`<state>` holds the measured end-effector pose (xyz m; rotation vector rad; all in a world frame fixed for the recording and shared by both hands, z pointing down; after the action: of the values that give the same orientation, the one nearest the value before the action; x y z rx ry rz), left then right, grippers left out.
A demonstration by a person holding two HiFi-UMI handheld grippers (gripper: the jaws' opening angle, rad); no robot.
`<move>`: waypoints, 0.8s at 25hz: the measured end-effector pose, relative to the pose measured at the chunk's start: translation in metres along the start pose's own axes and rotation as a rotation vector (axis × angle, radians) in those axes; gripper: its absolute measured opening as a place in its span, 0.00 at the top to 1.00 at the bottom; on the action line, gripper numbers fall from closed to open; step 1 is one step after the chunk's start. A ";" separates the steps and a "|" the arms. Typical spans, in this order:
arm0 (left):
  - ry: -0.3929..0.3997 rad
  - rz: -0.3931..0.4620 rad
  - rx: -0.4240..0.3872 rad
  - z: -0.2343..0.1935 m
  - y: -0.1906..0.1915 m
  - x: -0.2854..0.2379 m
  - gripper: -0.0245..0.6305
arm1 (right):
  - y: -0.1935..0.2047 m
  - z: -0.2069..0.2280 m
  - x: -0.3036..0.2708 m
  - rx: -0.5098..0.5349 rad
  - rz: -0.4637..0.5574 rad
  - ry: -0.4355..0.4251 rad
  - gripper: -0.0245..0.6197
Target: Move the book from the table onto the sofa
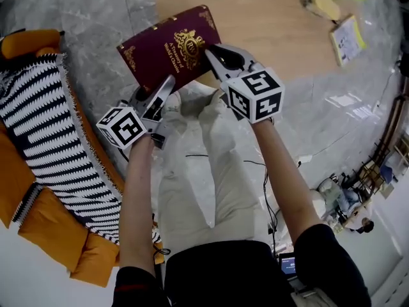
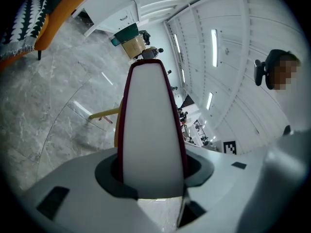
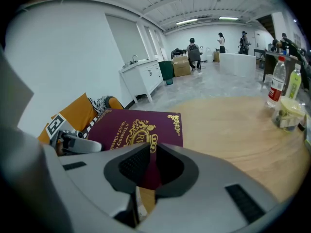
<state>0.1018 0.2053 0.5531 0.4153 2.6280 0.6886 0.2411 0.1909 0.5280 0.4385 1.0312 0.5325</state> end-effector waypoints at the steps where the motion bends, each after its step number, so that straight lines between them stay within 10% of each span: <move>1: -0.008 -0.006 -0.010 0.005 -0.003 0.003 0.62 | -0.004 -0.004 0.006 -0.011 0.006 -0.008 0.88; 20: -0.052 0.060 -0.285 0.132 -0.139 0.089 0.61 | -0.114 -0.141 0.133 0.052 0.200 -0.093 0.89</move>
<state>0.0560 0.1762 0.3489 0.4213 2.4279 1.0396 0.1938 0.1941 0.3086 0.6114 0.9190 0.6580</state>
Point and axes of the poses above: the fingertips, and each gripper's own axes: x backward along the fingers, z to its right, y out of its underside, the point moved 2 cm from there along x, backward along the fingers, and after that the axes turned 13 degrees about -x, right-handed, at the moved point
